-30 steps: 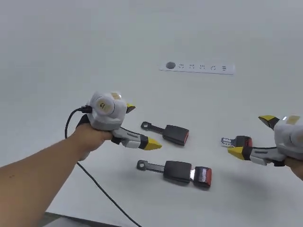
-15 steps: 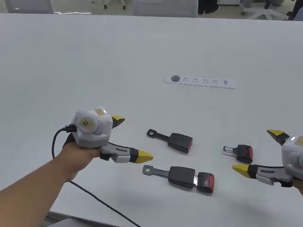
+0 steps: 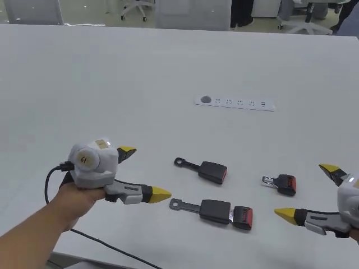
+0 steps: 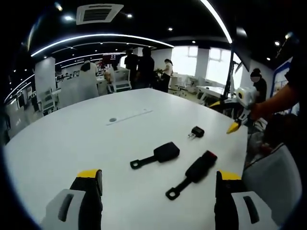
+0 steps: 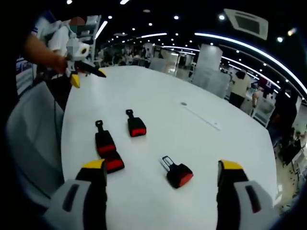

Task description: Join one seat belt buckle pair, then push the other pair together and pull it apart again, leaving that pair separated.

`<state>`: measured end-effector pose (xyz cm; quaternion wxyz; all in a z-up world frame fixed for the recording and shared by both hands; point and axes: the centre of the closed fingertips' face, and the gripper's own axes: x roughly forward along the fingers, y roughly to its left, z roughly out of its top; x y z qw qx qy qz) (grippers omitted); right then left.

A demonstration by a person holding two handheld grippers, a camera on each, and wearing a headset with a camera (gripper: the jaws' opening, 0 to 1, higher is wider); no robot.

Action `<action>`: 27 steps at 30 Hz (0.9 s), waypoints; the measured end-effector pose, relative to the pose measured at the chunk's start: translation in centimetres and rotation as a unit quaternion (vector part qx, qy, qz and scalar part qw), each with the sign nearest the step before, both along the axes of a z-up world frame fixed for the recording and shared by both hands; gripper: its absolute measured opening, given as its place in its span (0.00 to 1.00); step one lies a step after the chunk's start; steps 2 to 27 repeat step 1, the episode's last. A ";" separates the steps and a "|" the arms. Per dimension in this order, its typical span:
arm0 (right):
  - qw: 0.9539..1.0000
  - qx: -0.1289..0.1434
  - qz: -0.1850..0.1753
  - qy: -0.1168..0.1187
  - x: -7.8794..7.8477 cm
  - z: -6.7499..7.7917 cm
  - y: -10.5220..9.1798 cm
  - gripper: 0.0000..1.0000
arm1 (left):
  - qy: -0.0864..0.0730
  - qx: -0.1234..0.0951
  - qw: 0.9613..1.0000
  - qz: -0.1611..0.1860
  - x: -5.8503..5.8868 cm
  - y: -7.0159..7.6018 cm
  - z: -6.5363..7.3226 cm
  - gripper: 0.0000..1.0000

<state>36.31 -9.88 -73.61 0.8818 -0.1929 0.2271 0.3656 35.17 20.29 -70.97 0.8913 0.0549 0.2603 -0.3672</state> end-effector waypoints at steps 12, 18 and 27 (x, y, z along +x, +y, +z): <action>1.000 0.001 -0.002 -0.001 -0.1 0.1 0.0 0.97 | -0.001 -0.001 1.000 0.001 -0.1 0.0 0.0 1.00; 1.000 0.001 -0.002 -0.001 -0.1 0.1 0.0 0.97 | -0.001 -0.001 1.000 0.001 -0.1 0.0 0.0 1.00; 1.000 0.001 -0.002 -0.001 -0.1 0.1 0.0 0.97 | -0.001 -0.001 1.000 0.001 -0.1 0.0 0.0 1.00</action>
